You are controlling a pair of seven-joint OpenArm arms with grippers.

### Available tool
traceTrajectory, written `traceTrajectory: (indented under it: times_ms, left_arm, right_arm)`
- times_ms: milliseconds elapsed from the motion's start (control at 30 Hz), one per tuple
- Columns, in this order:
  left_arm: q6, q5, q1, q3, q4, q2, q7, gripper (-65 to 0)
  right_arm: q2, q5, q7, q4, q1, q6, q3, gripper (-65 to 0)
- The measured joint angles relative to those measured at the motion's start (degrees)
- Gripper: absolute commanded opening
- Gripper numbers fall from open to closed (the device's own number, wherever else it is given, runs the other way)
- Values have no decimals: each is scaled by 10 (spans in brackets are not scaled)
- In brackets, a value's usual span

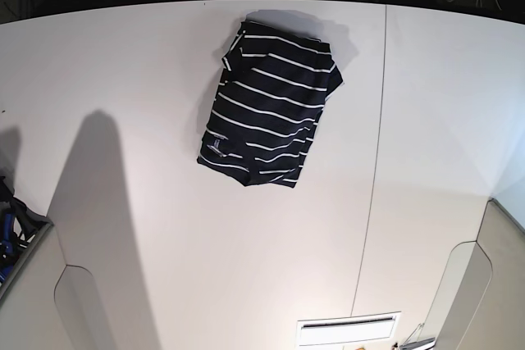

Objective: Fold the T-shirt properly

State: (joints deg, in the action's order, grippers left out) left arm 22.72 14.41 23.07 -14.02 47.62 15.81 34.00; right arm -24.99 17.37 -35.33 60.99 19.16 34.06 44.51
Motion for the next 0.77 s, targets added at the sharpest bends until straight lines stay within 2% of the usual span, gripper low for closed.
traceTrajectory:
  times_ms: [167, 367, 433, 600, 667, 767]
  left_arm:
    - [0, 0, -21, 0, -16, -12, -4, -474]
    - [0, 0, -21, 0, -17, -26, -13, -474]
    - [0, -5, -22, 0, -17, -30, -22, -474]
    - [0, -7, -36, 0, -18, -45, -25, -474]
    - [0, -6, -43, 0, -18, -55, -26, -474]
    - [0, -7, -47, 0, -18, -67, -30, -474]
  right_arm:
    - [12, -36, 9, -18, 0, -2, -18, -226]
    - [12, -38, 24, -46, -18, -3, -21, -228]
    - [12, -38, 24, -55, -28, -4, -21, -287]
    - [12, -39, 24, -84, -60, -22, -21, -512]
    - [12, -39, 24, -85, -69, -22, -21, -538]
    - [14, -39, 26, -85, -74, -22, -21, -538]
